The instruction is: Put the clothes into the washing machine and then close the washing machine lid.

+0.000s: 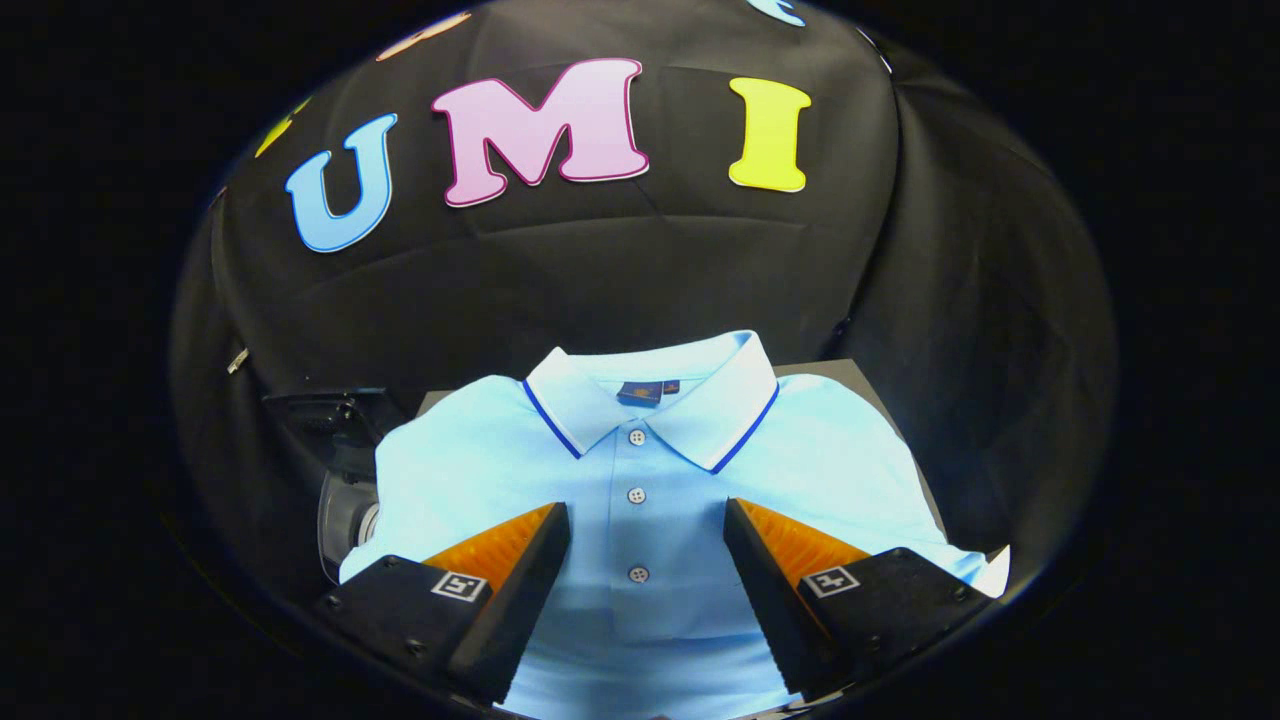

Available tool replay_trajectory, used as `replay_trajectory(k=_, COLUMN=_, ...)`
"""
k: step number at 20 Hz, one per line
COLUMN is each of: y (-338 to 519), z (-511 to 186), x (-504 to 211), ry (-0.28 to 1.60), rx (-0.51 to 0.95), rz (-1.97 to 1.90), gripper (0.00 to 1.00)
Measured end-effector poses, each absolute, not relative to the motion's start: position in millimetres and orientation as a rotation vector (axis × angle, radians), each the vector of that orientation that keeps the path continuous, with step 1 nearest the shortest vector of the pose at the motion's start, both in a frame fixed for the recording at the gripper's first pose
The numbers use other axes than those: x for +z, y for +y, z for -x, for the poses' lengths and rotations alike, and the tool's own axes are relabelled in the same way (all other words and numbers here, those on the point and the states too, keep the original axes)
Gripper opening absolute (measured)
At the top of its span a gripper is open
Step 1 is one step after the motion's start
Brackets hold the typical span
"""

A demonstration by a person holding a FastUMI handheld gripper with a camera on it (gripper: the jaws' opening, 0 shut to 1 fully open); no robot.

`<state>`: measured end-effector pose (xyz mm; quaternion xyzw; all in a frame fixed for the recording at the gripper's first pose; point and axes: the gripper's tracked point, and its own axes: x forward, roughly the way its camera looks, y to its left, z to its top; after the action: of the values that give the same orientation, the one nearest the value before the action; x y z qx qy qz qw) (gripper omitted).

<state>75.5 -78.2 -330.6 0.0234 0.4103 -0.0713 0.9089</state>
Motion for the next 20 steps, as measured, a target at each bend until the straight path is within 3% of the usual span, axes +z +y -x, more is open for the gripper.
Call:
replay_trajectory(k=15, y=-78.8, z=-59.3, x=-338.5, ry=0.965, rx=-0.163, rz=-0.026, gripper=0.99)
replay_trajectory(k=18, y=-77.5, z=-60.3, x=-339.1, ry=0.968, rx=-0.156, rz=-0.024, gripper=0.94)
replay_trajectory(k=20, y=-74.2, z=-61.8, x=-340.2, ry=0.978, rx=-0.142, rz=-0.015, gripper=0.72)
